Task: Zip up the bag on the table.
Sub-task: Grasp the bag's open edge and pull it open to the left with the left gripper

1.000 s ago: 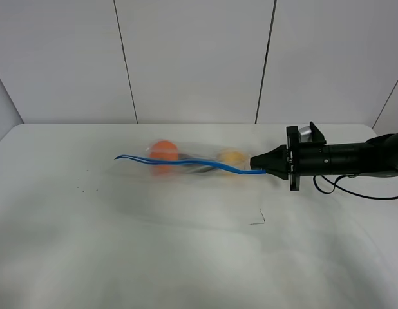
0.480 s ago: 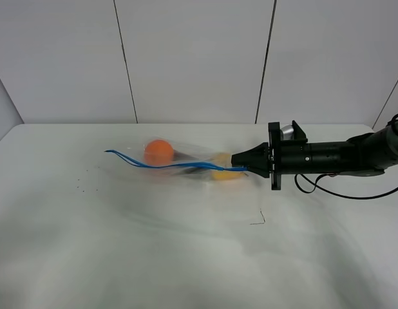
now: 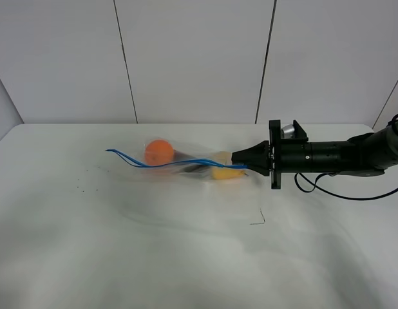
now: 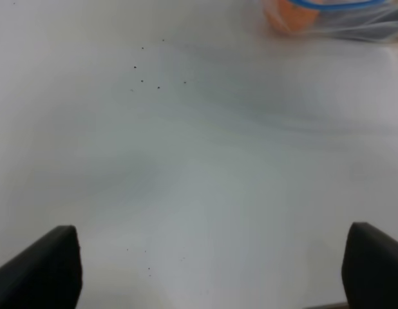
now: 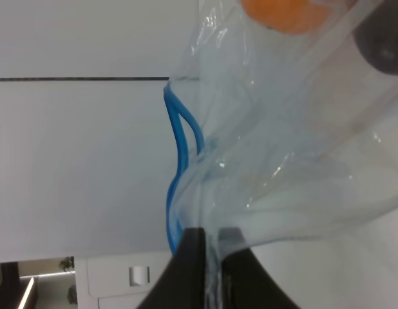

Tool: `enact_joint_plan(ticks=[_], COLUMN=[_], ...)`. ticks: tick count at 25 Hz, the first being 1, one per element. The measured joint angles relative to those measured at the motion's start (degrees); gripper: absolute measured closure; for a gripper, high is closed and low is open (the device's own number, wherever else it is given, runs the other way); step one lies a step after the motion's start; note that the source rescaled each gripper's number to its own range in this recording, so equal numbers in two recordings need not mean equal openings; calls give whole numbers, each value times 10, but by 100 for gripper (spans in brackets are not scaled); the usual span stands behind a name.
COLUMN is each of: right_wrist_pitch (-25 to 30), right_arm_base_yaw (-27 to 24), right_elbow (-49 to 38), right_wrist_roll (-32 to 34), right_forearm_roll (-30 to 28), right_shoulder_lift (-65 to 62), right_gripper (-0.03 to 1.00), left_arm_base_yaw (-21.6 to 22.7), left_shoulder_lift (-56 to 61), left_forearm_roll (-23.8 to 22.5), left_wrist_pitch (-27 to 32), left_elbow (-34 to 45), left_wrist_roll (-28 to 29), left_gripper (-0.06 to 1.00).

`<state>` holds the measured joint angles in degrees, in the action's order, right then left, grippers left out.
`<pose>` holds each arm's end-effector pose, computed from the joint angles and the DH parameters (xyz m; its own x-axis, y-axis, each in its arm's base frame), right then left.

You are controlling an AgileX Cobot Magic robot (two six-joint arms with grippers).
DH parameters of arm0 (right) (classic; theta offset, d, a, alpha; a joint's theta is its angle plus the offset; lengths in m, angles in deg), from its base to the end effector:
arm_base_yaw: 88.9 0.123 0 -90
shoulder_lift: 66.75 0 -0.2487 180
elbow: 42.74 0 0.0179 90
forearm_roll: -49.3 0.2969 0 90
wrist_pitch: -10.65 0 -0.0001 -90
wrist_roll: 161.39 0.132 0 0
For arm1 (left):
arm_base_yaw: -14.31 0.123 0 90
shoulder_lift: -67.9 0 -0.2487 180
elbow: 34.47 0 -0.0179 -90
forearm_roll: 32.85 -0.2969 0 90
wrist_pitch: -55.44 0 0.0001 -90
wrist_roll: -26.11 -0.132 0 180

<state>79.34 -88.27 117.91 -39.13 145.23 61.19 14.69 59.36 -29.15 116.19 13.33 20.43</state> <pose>0.3636 0.1264 0.0456 -0.9626 0.2697 -0.0253 0.0449 0.2510 0.9669 0.1086 -0.0067 0.2794 -0.4506 0.0644 -0.8904 0.0741 0.9967 0.0346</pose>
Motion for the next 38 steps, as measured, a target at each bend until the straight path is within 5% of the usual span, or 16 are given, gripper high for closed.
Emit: enact_joint_plan(ticks=[17, 27, 31, 38], right_wrist_pitch=[0, 0, 0, 0], right_arm_base_yaw=[3, 3, 3, 3], right_elbow=[0, 0, 0, 0], right_wrist_roll=[13, 13, 13, 13], right_forearm_roll=[21, 22, 22, 22], right_shoulder_lift=[0, 0, 0, 0], right_gripper=[97, 97, 97, 97], left_arm_base_yaw=[0, 0, 0, 0], left_shoulder_lift=[-6, -317, -436, -548], left_forearm_roll=[-2, -2, -2, 2], left_wrist_pitch=[-12, -54, -79, -112], left_elbow=[-12, -222, -257, -267], left_wrist_roll=[0, -18, -104, -394], left_gripper=[-5, -3, -3, -3])
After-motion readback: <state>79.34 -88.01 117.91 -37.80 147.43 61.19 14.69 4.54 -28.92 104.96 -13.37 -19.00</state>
